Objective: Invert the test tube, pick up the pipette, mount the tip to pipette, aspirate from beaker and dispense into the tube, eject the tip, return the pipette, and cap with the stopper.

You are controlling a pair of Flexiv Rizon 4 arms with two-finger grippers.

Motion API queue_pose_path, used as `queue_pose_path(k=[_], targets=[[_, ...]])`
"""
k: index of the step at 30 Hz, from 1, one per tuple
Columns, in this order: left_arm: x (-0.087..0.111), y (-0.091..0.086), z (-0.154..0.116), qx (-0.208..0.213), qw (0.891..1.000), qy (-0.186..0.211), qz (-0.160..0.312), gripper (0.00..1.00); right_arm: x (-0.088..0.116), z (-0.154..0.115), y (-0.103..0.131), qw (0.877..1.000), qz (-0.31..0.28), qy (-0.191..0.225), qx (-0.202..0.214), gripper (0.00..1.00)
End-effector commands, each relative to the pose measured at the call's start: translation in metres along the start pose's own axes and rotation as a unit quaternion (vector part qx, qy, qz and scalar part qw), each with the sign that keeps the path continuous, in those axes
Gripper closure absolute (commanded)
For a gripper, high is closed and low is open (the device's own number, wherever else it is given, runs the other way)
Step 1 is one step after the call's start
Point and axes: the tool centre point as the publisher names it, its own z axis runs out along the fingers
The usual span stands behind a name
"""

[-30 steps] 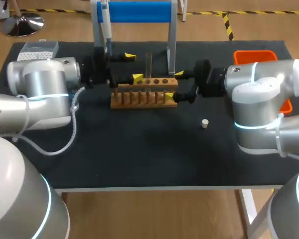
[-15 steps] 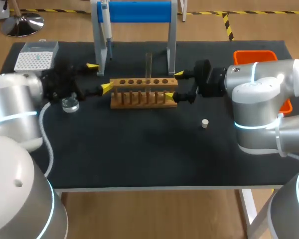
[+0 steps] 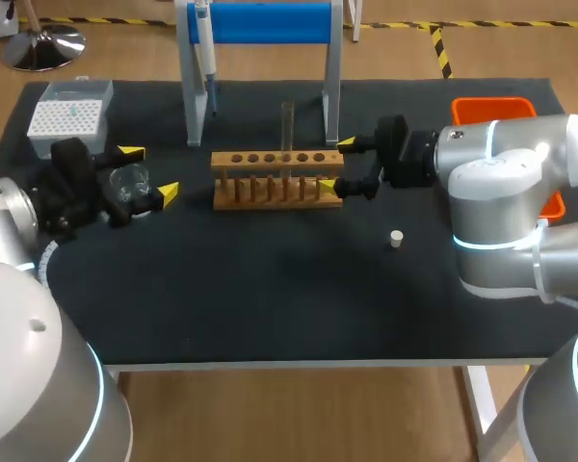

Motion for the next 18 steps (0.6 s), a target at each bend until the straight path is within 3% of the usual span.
queue_pose_path(k=[1, 15, 18], targets=[[0.003, 0.0, 0.001, 0.001, 1.0, -0.029, 0.0, 0.0, 0.0, -0.001, 0.0, 1.0, 0.0, 0.0, -0.001, 0.0], [0.003, 0.0, 0.001, 0.001, 1.0, -0.029, 0.0, 0.0, 0.0, -0.001, 0.0, 1.0, 0.0, 0.0, -0.001, 0.0], [-0.019, 0.008, -0.016, -0.024, 0.998, -0.061, -0.016, 0.0, 0.0, -0.001, 0.0, 1.0, 0.0, 0.0, -0.001, 0.0]])
